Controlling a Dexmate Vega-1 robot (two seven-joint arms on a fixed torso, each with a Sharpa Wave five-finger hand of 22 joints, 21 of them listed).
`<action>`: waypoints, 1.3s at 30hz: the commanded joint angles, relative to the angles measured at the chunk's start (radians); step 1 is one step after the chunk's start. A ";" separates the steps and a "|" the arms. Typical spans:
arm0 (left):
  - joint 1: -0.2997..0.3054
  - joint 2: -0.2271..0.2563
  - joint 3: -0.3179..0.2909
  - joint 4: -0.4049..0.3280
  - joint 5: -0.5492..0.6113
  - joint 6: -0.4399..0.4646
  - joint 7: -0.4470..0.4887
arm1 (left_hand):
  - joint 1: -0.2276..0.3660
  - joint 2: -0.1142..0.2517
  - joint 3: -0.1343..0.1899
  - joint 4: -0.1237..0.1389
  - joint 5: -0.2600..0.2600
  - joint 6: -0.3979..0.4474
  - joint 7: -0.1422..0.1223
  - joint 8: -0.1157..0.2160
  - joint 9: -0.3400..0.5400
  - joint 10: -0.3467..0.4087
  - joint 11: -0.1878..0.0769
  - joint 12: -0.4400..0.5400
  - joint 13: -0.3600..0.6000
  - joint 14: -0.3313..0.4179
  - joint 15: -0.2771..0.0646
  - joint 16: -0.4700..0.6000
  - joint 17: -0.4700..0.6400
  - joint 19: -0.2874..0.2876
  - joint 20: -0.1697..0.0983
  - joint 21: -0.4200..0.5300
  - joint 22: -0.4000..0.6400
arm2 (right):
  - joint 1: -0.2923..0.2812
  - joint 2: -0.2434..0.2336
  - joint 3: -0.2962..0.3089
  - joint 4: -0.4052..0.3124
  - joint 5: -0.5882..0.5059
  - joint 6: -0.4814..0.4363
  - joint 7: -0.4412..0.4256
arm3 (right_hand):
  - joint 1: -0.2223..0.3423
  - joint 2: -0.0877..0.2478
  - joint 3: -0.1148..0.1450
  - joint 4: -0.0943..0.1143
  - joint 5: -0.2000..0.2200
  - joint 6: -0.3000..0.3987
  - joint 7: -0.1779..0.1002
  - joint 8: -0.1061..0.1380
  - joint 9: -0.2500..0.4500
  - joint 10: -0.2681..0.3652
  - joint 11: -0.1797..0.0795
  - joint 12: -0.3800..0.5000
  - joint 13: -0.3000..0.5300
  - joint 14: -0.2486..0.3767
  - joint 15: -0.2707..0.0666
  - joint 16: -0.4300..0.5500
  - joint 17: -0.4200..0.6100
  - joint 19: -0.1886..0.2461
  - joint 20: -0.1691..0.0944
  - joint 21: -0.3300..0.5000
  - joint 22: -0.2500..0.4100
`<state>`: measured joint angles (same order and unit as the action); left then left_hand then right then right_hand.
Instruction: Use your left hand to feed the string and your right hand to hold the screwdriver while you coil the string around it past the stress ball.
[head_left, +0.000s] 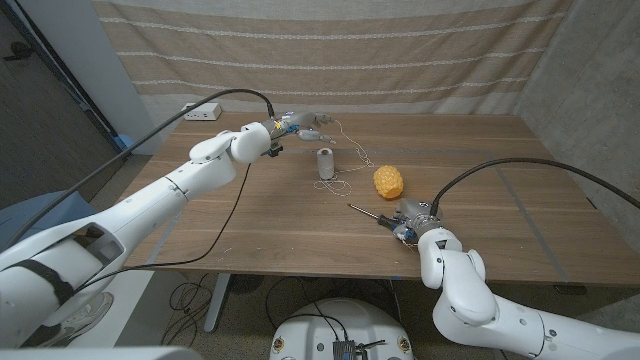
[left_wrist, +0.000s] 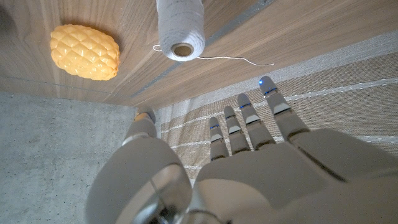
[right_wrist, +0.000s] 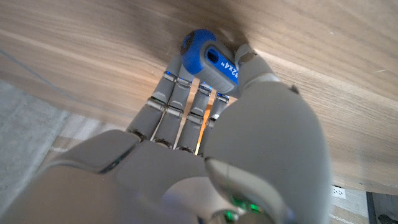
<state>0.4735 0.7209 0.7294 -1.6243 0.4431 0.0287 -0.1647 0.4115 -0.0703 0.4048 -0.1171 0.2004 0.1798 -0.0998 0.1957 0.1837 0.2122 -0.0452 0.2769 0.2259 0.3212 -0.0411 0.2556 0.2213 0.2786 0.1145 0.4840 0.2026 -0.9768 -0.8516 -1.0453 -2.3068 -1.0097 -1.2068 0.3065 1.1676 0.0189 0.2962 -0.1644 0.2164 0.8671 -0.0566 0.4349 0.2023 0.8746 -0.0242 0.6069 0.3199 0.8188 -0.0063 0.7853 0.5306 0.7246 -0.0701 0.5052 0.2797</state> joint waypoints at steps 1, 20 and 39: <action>0.005 0.006 -0.004 -0.005 -0.007 0.006 0.000 | -0.012 -0.004 -0.007 0.003 0.005 -0.006 0.001 -0.002 0.003 0.001 0.004 -0.002 0.003 -0.007 -0.034 -0.002 0.003 0.001 -0.007 -0.003 0.001 | -0.295 0.093 0.277 0.082 -0.126 0.276 -0.733 | 0.107 0.073 -0.012 0.004 0.003 0.225 -0.022 0.003 -0.005 0.169 -0.044 -0.003 -0.018 0.128 -0.218 0.023 0.176 0.020 -0.118 0.047 0.031; 0.011 0.010 -0.004 -0.050 0.037 0.020 0.015 | 0.004 -0.015 -0.012 -0.008 0.016 -0.020 -0.008 -0.005 0.003 0.011 0.002 -0.001 0.006 0.010 -0.038 0.001 0.001 0.032 -0.007 0.007 0.002 | -0.396 0.236 0.449 0.174 -0.067 0.415 -1.302 | 0.127 0.037 -0.041 0.012 0.018 0.274 -0.036 -0.021 -0.015 0.191 -0.063 -0.033 -0.049 0.154 -0.219 -0.036 0.179 -0.006 -0.140 0.121 0.085; -0.009 -0.004 0.046 -0.096 0.165 0.092 -0.032 | 0.129 -0.004 0.007 -0.040 0.043 0.056 -0.094 0.015 0.002 0.095 0.010 0.023 0.019 0.099 -0.043 0.025 0.000 0.201 -0.036 0.077 0.011 | -0.428 0.269 0.521 0.179 -0.034 0.481 -1.424 | 0.137 0.042 -0.055 0.024 0.032 0.276 -0.046 -0.046 -0.013 0.186 -0.070 -0.042 -0.036 0.163 -0.221 -0.076 0.182 -0.027 -0.138 0.150 0.092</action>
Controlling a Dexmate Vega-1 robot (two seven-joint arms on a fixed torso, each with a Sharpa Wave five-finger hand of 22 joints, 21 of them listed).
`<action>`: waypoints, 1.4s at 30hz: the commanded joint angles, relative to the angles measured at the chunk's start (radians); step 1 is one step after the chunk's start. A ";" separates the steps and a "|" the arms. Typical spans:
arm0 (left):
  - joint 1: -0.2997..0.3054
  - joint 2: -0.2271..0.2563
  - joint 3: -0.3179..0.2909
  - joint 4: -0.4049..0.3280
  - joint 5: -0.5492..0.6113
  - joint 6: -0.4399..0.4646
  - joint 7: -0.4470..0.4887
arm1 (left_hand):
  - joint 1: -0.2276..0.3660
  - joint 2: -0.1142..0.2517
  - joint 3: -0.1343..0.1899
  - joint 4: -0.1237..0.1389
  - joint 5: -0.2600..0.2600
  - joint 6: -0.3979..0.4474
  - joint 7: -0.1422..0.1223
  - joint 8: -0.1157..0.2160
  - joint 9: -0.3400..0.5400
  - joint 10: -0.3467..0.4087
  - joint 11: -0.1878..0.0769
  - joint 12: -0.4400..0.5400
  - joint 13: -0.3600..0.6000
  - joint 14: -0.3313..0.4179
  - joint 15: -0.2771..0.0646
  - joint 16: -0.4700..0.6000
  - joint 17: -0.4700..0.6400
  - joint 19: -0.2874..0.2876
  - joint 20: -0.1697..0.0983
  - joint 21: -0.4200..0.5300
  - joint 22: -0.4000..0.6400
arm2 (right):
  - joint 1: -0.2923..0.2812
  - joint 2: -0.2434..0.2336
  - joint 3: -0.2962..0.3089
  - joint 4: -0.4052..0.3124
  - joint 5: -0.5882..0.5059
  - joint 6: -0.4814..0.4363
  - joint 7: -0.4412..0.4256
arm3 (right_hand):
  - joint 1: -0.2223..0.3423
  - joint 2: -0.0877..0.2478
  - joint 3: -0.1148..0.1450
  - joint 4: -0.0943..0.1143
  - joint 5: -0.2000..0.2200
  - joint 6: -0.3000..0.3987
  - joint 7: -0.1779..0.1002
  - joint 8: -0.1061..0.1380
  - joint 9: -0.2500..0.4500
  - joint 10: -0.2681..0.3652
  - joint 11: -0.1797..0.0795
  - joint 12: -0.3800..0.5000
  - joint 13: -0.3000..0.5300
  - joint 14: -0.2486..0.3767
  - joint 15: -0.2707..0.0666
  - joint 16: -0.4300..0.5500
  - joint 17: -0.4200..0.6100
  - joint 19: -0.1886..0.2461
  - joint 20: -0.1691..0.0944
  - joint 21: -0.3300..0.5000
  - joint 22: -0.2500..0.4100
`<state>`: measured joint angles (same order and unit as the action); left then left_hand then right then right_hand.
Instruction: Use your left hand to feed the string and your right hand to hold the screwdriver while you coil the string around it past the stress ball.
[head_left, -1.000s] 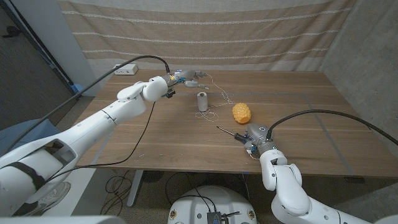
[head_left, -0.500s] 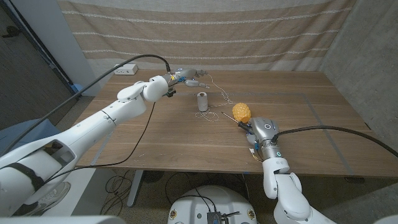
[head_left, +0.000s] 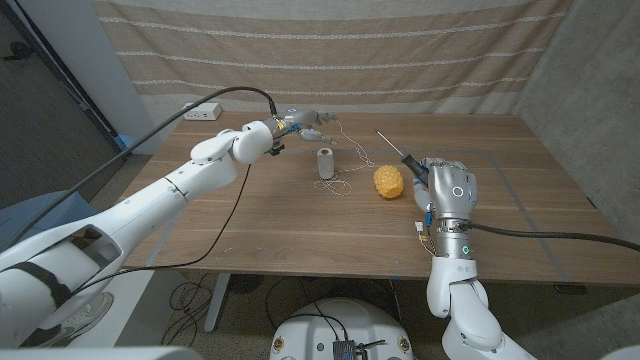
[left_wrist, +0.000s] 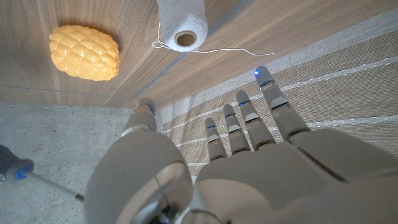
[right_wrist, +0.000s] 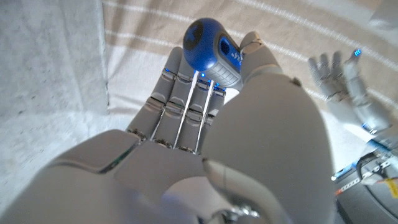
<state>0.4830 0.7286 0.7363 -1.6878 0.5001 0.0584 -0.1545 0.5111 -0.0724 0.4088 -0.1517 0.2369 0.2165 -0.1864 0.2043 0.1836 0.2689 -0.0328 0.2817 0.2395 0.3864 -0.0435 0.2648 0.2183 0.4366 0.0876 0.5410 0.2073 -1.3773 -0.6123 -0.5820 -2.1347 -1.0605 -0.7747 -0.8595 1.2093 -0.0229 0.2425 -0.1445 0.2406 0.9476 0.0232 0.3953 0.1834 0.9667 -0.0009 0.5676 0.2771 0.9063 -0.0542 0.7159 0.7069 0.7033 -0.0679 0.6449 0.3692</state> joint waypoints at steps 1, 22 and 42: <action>-0.021 -0.013 0.045 -0.039 0.126 0.076 -0.052 | 0.037 -0.004 0.002 -0.006 0.008 0.020 -0.006 0.006 0.002 0.048 0.001 0.021 0.007 0.049 -0.041 0.021 0.003 0.051 -0.012 0.024 0.007 | -0.030 0.031 0.062 0.006 0.018 0.054 -0.258 | 0.095 0.083 -0.003 0.005 0.008 0.195 -0.127 -0.008 0.006 0.094 -0.093 -0.003 0.007 0.075 -0.172 -0.008 0.007 -0.006 -0.140 0.012 0.002; -0.056 -0.063 0.138 -0.038 0.353 0.229 -0.177 | 0.102 0.006 0.004 -0.002 0.018 0.040 0.015 0.001 0.003 0.130 0.008 0.048 0.023 0.132 -0.056 0.053 0.017 0.175 -0.049 0.085 0.012 | -0.048 0.020 0.071 -0.015 -0.003 0.056 -0.237 | 0.092 0.087 -0.024 0.017 0.013 0.203 -0.126 -0.028 0.009 0.105 -0.094 -0.010 0.019 0.099 -0.172 -0.025 0.024 -0.023 -0.140 0.042 0.005; -0.068 -0.097 0.194 0.000 0.401 0.235 -0.240 | 0.184 0.050 0.010 -0.007 0.000 0.082 0.031 0.008 0.006 0.171 0.017 0.062 0.041 0.199 -0.052 0.100 0.042 0.252 -0.074 0.130 0.014 | -0.055 0.009 0.082 -0.017 0.010 0.077 -0.243 | 0.099 0.092 -0.041 0.020 0.016 0.213 -0.129 -0.046 0.011 0.112 -0.093 -0.022 0.025 0.111 -0.173 -0.040 0.045 -0.035 -0.138 0.070 0.003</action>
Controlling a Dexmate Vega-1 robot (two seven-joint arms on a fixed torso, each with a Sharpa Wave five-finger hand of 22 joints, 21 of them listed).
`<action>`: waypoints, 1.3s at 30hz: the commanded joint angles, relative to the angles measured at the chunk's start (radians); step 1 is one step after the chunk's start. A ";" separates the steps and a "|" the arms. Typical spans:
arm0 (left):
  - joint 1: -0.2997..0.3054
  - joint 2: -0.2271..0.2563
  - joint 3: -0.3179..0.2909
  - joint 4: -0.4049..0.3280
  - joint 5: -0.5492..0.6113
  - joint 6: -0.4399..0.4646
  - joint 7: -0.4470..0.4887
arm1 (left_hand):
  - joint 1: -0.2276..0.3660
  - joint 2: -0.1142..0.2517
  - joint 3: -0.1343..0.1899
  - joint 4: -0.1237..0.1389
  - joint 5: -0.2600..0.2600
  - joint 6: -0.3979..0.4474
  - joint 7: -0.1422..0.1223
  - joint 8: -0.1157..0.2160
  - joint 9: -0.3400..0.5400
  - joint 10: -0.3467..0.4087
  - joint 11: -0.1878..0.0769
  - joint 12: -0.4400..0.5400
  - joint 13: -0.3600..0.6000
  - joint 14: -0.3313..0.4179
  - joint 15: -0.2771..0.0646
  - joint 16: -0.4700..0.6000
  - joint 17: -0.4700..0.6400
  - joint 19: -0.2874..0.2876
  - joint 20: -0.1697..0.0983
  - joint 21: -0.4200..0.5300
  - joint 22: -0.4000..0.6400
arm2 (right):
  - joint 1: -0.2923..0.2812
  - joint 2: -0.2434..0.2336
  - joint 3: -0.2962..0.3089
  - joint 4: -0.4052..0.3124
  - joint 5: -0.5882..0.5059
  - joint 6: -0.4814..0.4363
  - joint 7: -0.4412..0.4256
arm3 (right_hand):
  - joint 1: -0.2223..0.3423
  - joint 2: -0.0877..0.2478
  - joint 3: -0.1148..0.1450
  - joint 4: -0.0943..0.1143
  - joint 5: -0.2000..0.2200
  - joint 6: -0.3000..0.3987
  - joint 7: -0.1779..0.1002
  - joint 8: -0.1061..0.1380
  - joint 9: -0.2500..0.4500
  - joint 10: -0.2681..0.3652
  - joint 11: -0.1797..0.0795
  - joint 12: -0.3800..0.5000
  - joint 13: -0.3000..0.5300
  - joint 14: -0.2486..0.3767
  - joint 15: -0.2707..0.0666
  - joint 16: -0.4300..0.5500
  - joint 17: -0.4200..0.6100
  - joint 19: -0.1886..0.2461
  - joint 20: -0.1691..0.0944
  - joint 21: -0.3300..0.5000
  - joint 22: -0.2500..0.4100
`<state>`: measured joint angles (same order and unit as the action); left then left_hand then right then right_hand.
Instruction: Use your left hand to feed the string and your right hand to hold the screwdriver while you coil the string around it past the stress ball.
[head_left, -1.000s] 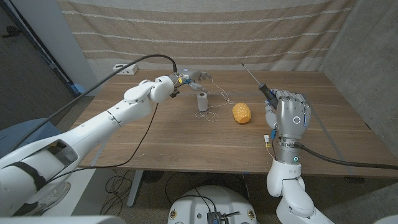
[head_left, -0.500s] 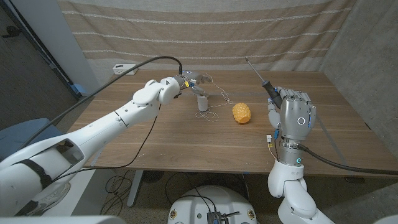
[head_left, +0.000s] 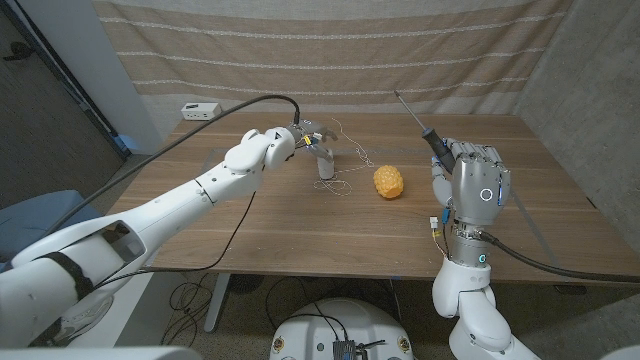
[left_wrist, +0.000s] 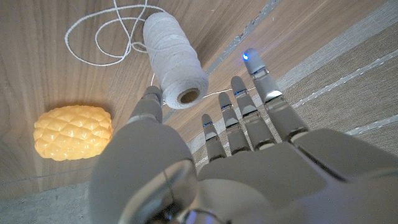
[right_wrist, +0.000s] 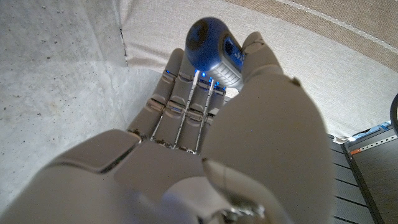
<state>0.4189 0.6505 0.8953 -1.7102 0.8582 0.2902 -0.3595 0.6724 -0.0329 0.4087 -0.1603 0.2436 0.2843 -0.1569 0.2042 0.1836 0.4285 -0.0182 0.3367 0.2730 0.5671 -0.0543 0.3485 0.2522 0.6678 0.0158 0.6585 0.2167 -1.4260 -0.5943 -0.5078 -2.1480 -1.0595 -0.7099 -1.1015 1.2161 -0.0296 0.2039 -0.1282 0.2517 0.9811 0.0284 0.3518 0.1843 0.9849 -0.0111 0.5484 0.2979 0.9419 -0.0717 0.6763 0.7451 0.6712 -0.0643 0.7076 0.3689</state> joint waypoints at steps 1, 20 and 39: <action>-0.003 -0.019 0.038 0.025 0.046 -0.001 -0.029 | 0.032 0.018 0.012 0.001 -0.009 0.020 0.003 0.010 0.006 0.015 0.003 0.008 0.009 0.026 -0.046 0.022 0.011 0.025 -0.006 0.016 0.004 | -0.006 -0.007 0.008 -0.004 0.008 0.011 -0.003 | 0.092 0.099 -0.003 0.003 0.005 0.179 -0.134 -0.004 0.010 0.093 -0.084 -0.004 0.004 0.075 -0.155 -0.002 0.007 -0.004 -0.142 0.009 0.003; 0.097 -0.008 -0.016 0.038 0.060 -0.058 0.323 | 0.583 0.185 0.118 -0.019 -0.071 0.585 0.224 0.185 0.089 0.359 -0.016 0.278 0.248 0.434 -0.150 0.273 0.259 0.145 -0.213 0.316 0.016 | -0.016 -0.021 0.016 -0.016 0.016 0.026 0.023 | 0.096 0.104 -0.017 0.006 0.007 0.183 -0.136 -0.022 0.011 0.099 -0.082 -0.015 0.010 0.082 -0.154 -0.019 0.024 -0.032 -0.141 0.026 -0.004; 0.268 0.047 -0.212 -0.045 -0.114 -0.105 0.670 | 0.668 0.123 0.093 -0.017 -0.058 0.666 0.271 0.188 0.064 0.430 0.017 0.252 0.235 0.511 -0.156 0.301 0.322 0.208 -0.229 0.425 0.005 | 0.041 -0.037 0.004 0.026 0.060 0.092 0.067 | 0.103 0.107 -0.030 0.007 0.009 0.191 -0.132 -0.036 0.013 0.102 -0.084 -0.025 0.019 0.087 -0.155 -0.036 0.040 -0.044 -0.141 0.047 -0.012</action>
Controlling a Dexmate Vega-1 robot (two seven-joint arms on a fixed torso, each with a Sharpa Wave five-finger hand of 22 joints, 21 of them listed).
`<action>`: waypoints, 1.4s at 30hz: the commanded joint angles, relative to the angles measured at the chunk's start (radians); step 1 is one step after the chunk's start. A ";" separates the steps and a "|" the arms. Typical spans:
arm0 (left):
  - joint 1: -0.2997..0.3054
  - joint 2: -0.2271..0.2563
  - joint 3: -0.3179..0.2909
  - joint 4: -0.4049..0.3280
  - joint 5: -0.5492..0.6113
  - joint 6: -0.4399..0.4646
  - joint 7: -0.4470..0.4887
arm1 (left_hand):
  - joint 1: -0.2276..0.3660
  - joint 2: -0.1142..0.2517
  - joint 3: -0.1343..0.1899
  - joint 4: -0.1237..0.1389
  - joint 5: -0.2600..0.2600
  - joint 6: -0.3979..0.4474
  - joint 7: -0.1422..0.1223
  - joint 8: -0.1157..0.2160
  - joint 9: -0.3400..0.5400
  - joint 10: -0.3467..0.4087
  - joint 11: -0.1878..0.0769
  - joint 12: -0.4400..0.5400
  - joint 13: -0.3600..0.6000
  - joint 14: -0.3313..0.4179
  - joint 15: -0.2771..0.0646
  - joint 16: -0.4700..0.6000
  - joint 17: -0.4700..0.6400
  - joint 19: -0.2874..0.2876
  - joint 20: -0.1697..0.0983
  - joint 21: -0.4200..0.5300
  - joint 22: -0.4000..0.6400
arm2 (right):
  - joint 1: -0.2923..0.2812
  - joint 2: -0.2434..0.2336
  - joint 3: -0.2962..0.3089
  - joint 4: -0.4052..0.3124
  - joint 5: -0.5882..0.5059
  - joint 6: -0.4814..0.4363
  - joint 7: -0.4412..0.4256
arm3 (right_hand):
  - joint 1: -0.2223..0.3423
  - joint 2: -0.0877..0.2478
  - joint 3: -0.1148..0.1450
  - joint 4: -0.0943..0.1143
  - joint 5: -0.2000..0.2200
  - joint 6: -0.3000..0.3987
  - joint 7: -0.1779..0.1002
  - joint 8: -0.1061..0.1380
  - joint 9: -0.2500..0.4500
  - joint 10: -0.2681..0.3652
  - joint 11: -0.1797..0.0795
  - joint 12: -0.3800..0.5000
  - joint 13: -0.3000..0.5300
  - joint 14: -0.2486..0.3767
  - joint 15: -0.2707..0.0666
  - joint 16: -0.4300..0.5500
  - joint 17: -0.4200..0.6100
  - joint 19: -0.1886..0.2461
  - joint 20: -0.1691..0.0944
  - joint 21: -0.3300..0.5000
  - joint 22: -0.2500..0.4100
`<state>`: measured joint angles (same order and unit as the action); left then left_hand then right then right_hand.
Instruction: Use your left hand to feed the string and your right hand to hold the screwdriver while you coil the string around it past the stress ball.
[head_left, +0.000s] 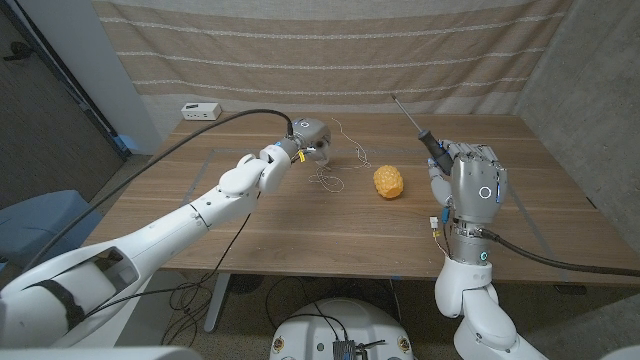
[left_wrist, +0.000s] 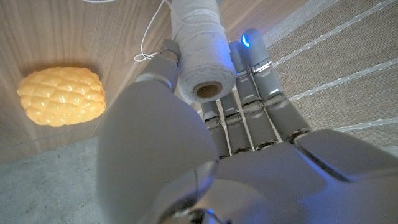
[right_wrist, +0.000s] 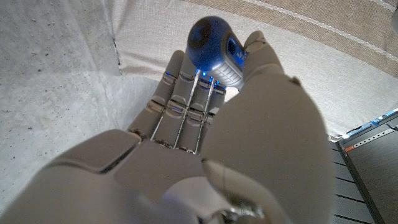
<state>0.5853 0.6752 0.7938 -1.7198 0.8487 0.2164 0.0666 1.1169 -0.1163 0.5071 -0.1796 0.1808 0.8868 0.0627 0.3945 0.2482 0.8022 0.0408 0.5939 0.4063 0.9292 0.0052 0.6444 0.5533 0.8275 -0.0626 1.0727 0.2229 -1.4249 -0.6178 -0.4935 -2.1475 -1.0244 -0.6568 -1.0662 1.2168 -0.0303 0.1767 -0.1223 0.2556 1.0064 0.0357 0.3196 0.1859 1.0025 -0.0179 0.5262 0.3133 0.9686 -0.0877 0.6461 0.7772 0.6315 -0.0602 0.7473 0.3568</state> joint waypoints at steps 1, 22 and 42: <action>0.110 0.022 -0.120 -0.037 -0.112 -0.032 0.262 | 0.225 0.204 -0.006 0.003 0.006 0.066 0.051 -0.002 -0.001 0.060 -0.042 -0.007 0.099 0.150 -0.217 0.004 0.021 0.050 -0.150 0.013 -0.003 | 0.046 -0.013 -0.012 0.029 0.026 0.041 0.035 | 0.102 0.109 -0.003 0.001 0.006 0.166 -0.140 -0.004 0.011 0.085 -0.076 -0.003 0.004 0.060 -0.138 -0.007 0.008 -0.005 -0.145 0.008 0.000; 0.145 -0.063 -0.255 0.220 -0.400 -0.509 0.712 | 0.235 0.187 -0.014 0.013 0.012 0.079 0.047 -0.007 -0.011 0.073 -0.046 -0.024 0.093 0.163 -0.214 -0.008 0.029 0.053 -0.149 0.037 -0.018 | 0.134 -0.020 -0.065 0.067 0.078 0.106 0.145 | 0.108 0.111 -0.017 0.002 0.008 0.172 -0.142 -0.019 0.013 0.088 -0.076 -0.013 0.015 0.062 -0.138 -0.026 0.021 -0.017 -0.146 0.029 -0.010; 0.096 -0.130 -0.318 0.373 -0.822 -0.820 0.384 | 0.234 0.190 -0.018 0.023 0.016 0.075 0.041 -0.017 -0.015 0.065 -0.045 -0.032 0.113 0.160 -0.217 -0.027 0.033 0.039 -0.148 0.049 -0.028 | 0.211 -0.019 -0.144 0.088 0.041 0.173 0.216 | 0.117 0.111 -0.028 0.001 0.012 0.181 -0.146 -0.029 0.014 0.085 -0.080 -0.024 0.023 0.060 -0.139 -0.045 0.029 -0.032 -0.146 0.045 -0.018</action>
<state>0.6995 0.5747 0.5106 -1.4222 0.3152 -0.4125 0.6734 1.1375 -0.1369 0.4836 -0.1674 0.1892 0.9290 0.0775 0.3813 0.2295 0.8322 0.0358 0.5631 0.4473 0.9480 0.0009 0.6226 0.5819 0.8505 -0.0716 1.1151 0.1951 -1.2643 -0.6435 -0.5933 -2.0819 -0.9688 -0.5192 -0.8810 1.2171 -0.0307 0.1532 -0.1238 0.2630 1.0346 0.0321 0.2853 0.1863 1.0133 -0.0253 0.5055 0.3336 0.9795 -0.0947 0.6026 0.8037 0.6051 -0.0587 0.7851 0.3385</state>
